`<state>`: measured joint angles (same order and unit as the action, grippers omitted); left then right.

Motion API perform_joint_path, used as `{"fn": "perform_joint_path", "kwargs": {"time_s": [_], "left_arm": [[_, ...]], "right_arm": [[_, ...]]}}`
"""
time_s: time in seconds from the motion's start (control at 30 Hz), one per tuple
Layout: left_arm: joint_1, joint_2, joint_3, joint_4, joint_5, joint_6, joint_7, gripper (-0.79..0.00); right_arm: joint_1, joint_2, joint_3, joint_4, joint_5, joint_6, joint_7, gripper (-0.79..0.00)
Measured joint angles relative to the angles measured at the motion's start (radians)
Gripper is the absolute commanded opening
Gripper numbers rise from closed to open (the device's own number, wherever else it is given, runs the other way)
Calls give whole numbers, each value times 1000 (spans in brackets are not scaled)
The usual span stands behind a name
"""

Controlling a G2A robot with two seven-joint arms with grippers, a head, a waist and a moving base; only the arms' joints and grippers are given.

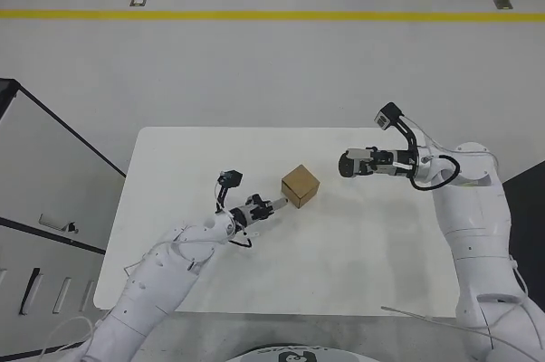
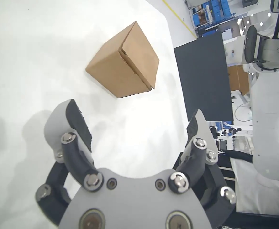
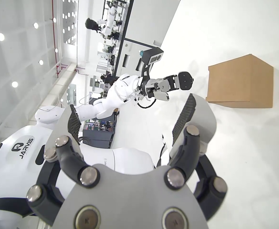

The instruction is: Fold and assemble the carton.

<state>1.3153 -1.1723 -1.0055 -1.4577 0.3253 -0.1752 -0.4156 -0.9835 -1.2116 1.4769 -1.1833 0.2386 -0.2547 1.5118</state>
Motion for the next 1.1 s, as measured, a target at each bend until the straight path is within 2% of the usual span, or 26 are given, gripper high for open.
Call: {"fn": "perform_joint_path", "kwargs": {"time_s": [0.17,0.33,0.63,0.83,0.97,1.1], "left_arm": [[-10,-10,43,45,249,-163,197,0],[-36,-28,103,108,437,-203,396,0],[-35,-29,103,108,436,-205,410,0],[-86,-40,147,185,628,-259,527,0],[-125,-57,184,242,731,-214,613,0],[-124,-58,184,245,729,-209,621,0]], "right_arm": [[0,0,0,0,0,0,0,0],[0,0,0,0,0,0,0,0],[0,0,0,0,0,0,0,0],[0,0,0,0,0,0,0,0],[0,0,0,0,0,0,0,0],[0,0,0,0,0,0,0,0]]}}
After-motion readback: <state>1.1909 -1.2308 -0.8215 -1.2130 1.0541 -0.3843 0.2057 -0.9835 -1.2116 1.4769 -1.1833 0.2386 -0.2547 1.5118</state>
